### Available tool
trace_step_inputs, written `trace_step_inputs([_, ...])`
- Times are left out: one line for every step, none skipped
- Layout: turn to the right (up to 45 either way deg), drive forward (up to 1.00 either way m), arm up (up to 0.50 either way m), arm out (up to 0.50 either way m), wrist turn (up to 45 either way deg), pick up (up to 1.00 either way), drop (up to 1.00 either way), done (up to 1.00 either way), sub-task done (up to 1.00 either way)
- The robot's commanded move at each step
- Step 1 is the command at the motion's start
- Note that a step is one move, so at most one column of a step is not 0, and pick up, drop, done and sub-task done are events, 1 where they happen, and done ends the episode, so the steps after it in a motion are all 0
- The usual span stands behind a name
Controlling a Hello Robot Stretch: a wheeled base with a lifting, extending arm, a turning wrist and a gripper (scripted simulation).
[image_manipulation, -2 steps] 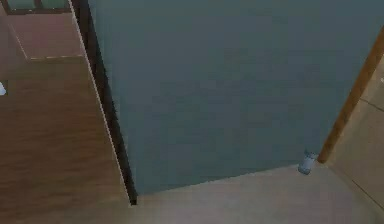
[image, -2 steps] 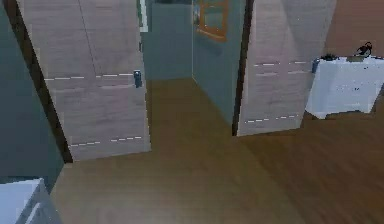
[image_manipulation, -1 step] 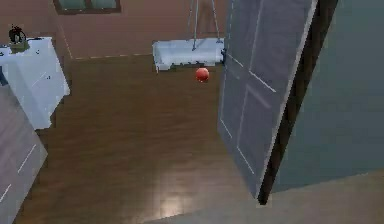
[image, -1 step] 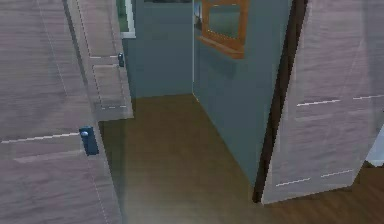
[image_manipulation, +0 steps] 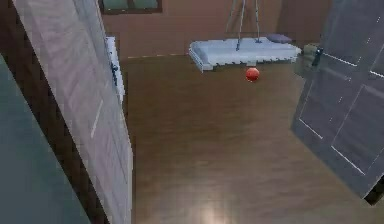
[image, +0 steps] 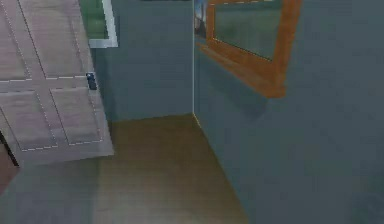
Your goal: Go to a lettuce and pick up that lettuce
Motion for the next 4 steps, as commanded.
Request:
trace_step_inputs([-45.0,0.00,0.00,0.00,0.0,0.00,0.00,0.00,0.00])
trace_step_inputs([-3.0,0.00,0.00,0.00,0.0,0.00,0.00,0.00,0.00])
trace_step_inputs([0.0,0.35,0.00,0.00,0.0,0.00,0.00,0.00,0.00])
trace_step_inputs([-9.0,0.00,0.00,0.00,0.0,0.00,0.00,0.00,0.00])
